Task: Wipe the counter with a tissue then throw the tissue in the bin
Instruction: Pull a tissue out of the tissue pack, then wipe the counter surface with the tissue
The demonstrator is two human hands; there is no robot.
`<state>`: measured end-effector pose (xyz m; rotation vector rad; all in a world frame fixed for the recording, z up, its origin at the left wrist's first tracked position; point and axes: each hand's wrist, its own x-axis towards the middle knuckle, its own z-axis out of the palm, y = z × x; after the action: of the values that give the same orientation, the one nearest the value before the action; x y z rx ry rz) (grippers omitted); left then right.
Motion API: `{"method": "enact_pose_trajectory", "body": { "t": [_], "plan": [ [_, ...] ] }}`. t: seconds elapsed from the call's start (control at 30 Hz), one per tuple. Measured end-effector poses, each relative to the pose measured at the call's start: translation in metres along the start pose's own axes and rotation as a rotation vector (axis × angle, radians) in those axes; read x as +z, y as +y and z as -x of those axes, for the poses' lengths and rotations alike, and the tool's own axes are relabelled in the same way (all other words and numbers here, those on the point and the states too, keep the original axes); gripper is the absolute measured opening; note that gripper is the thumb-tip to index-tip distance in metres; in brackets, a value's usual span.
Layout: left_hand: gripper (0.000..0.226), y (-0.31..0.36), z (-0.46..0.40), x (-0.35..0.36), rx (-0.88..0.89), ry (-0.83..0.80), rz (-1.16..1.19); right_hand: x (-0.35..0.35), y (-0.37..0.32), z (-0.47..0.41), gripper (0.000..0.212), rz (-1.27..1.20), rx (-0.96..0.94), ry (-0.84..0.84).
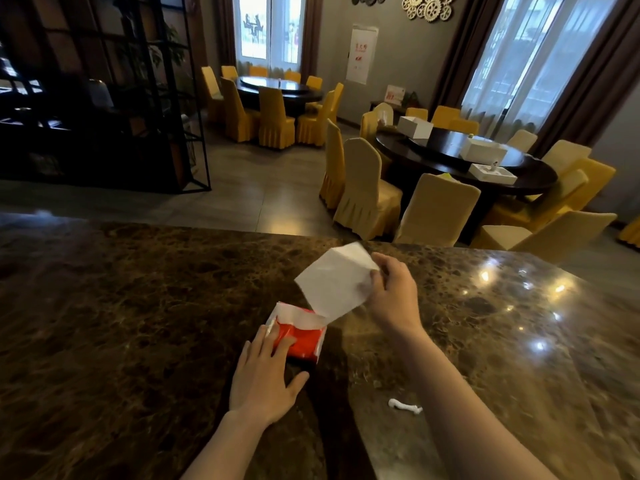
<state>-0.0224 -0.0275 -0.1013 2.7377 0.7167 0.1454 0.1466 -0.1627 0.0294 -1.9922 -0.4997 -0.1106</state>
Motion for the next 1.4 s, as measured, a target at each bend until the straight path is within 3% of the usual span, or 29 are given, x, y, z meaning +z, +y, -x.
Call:
{"method": "enact_pose_trajectory", "body": {
  "t": [0.2,0.37,0.43,0.53,0.67,0.93,1.0,1.1,1.13,1.27,1.4],
  "plan": [
    [0.085,0.011,0.008,-0.001,0.013,0.039,-0.083,-0.068,0.045,0.009,0.039,-0.115,0.297,0.078],
    [0.072,0.05,0.04,0.019,0.223,0.17,0.079,-0.113,0.081,0.04,0.027,-0.119,0.459,0.214],
    [0.074,0.069,0.05,0.032,0.286,0.087,0.142,-0.129,0.087,0.051,0.024,-0.056,0.431,0.284],
    [0.09,0.083,0.058,0.05,0.269,-0.054,0.107,-0.144,0.091,0.066,0.024,0.13,0.194,0.344],
    [0.095,0.085,0.06,0.058,0.229,-0.1,-0.028,-0.138,0.091,0.086,0.031,0.257,-0.13,0.206],
    [0.096,0.085,0.059,0.063,0.203,-0.109,-0.136,-0.083,0.114,0.149,0.043,0.232,-0.005,-0.348],
    [0.095,0.085,0.06,0.064,0.208,-0.107,-0.152,-0.082,0.118,0.156,0.045,0.209,-0.018,-0.297],
    [0.094,0.084,0.06,0.066,0.198,-0.105,-0.163,-0.094,0.134,0.155,0.049,0.402,0.054,-0.014],
    [0.094,0.084,0.059,0.067,0.193,-0.103,-0.163,-0.097,0.14,0.157,0.056,0.51,0.107,-0.028],
    [0.094,0.085,0.059,0.069,0.194,-0.092,-0.154,-0.081,0.159,0.173,0.075,0.783,0.145,-0.342],
    [0.095,0.086,0.06,0.067,0.203,-0.084,-0.135,-0.054,0.152,0.165,0.086,0.824,0.203,-0.309]
  ]
}}
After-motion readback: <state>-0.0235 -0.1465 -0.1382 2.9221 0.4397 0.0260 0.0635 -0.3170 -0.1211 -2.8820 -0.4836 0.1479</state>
